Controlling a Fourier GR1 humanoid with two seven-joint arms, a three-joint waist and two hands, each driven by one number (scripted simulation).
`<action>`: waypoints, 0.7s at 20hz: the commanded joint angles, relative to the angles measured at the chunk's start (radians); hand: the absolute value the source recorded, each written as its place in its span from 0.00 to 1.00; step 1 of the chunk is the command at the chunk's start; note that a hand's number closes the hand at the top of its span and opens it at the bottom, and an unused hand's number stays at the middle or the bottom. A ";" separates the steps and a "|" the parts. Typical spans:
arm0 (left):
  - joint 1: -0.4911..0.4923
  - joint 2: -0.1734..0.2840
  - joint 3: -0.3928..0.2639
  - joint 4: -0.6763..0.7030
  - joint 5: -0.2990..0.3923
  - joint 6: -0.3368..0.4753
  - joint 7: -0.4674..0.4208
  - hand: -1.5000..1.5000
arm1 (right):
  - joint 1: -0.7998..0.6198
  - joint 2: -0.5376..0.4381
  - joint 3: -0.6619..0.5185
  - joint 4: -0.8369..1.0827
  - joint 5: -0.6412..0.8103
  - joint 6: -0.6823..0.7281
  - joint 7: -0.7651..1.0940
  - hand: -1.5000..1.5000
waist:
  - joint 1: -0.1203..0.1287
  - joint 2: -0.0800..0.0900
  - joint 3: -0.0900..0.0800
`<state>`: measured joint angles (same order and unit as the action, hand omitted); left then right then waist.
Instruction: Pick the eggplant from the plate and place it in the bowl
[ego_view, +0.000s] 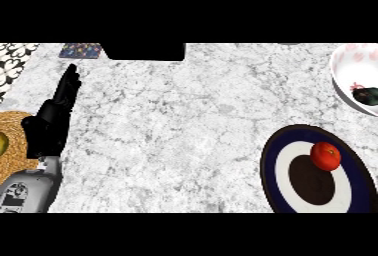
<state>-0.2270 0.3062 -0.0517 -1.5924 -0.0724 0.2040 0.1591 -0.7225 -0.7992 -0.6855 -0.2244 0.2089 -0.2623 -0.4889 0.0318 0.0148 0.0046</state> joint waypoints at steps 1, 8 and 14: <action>-0.017 0.003 0.007 -0.029 0.000 -0.007 0.042 0.50 | 0.084 -0.042 -0.059 0.004 -0.075 0.153 -0.089 0.00 | -0.018 -0.007 -0.001; 0.060 -0.028 0.003 -0.054 -0.039 0.007 0.023 0.50 | 0.241 0.000 -0.051 -0.031 -0.130 0.304 -0.197 0.00 | -0.026 -0.013 -0.003; 0.038 -0.038 0.037 -0.013 -0.041 -0.033 0.006 0.50 | 0.284 0.023 -0.004 -0.194 -0.190 0.346 -0.135 0.00 | -0.036 -0.017 -0.005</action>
<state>-0.1940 0.2731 -0.0303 -1.6156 -0.1091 0.1914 0.1704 -0.4770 -0.7845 -0.7142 -0.3235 0.0553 0.0480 -0.6649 0.0017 0.0007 0.0009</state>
